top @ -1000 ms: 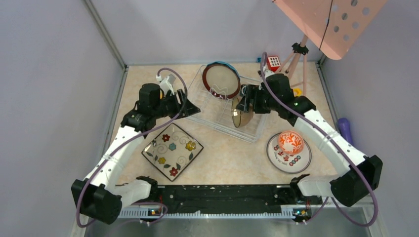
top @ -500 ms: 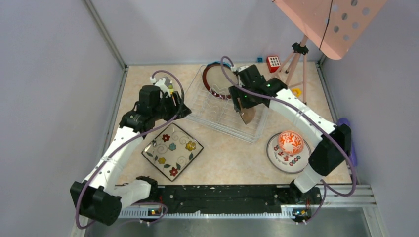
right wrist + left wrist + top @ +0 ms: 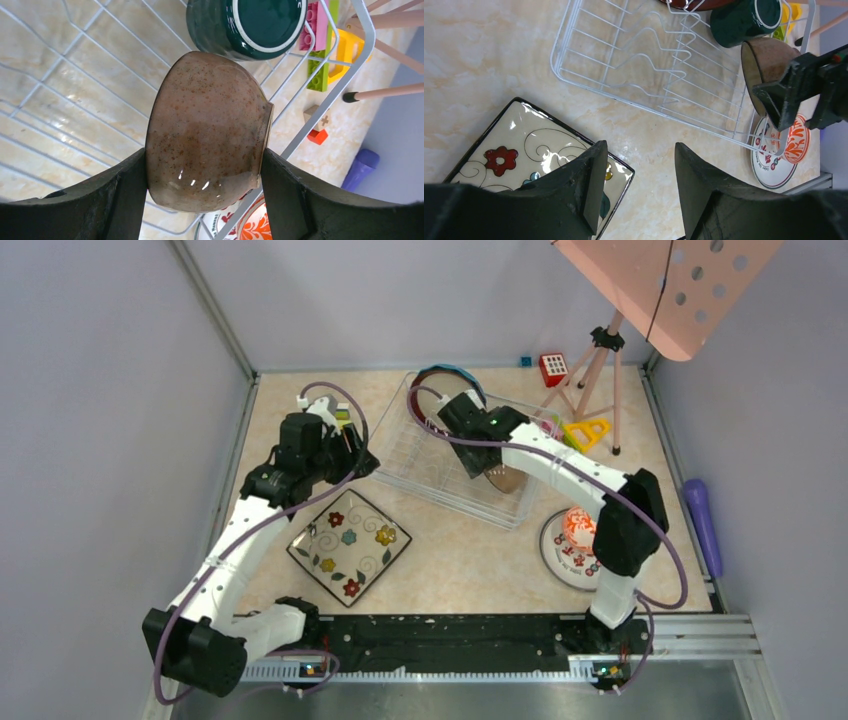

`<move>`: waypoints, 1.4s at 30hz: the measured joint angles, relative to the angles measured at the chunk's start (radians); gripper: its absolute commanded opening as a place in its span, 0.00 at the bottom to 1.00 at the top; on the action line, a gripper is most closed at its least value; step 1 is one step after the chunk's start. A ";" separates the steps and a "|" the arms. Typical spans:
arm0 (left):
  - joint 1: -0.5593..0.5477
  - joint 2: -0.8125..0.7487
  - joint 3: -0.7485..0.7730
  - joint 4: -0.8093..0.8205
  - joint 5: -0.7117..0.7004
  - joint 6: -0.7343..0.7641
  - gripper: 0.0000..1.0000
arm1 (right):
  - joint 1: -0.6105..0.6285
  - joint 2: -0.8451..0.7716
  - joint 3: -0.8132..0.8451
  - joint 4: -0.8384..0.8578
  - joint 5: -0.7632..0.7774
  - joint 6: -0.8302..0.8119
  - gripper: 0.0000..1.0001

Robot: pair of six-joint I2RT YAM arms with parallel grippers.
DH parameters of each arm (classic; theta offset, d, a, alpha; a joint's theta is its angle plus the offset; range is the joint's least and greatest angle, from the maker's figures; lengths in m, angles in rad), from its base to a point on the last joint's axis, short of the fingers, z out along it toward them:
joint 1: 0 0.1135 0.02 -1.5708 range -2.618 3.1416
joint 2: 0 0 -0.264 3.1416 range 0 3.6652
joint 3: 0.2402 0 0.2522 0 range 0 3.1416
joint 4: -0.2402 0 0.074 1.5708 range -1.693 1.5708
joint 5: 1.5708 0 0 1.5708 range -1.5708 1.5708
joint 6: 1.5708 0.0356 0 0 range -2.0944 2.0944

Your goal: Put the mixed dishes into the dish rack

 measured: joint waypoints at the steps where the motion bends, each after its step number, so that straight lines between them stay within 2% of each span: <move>1: 0.001 0.000 0.000 0.000 0.000 0.000 0.57 | 0.006 0.015 0.000 0.001 0.023 0.000 0.03; 4: 0.005 0.000 0.000 -0.002 -0.004 0.000 0.57 | 0.024 0.075 0.001 0.004 0.088 0.002 0.04; 6: 0.007 0.000 0.000 -0.007 -0.004 0.001 0.57 | 0.032 0.116 0.002 0.003 0.121 0.008 0.11; 8: 0.010 0.000 0.000 -0.014 -0.004 0.004 0.57 | 0.045 0.156 0.005 0.003 0.181 0.008 0.36; 10: 0.011 0.000 0.000 -0.020 -0.004 0.005 0.57 | 0.053 0.175 0.005 -0.002 0.214 0.007 0.54; 16: 0.013 0.000 0.000 -0.023 -0.004 0.008 0.57 | 0.064 0.180 0.001 0.013 0.222 0.007 0.89; 17: 0.013 0.000 0.000 -0.023 -0.004 0.008 0.57 | 0.064 0.180 -0.003 0.021 0.209 0.011 0.97; 27: 0.016 0.000 0.000 -0.025 -0.003 0.009 0.57 | 0.069 0.180 -0.018 0.045 0.079 0.016 0.98; 32: 0.017 0.000 0.000 -0.026 -0.003 0.011 0.57 | 0.069 0.175 -0.034 0.077 0.059 0.016 0.86; 39: 0.018 0.000 0.000 -0.026 -0.003 0.012 0.56 | 0.069 0.171 -0.072 0.071 0.074 0.033 0.84; 42: 0.018 -0.001 0.000 -0.026 0.000 0.012 0.57 | 0.069 0.159 -0.098 0.088 0.086 0.044 0.73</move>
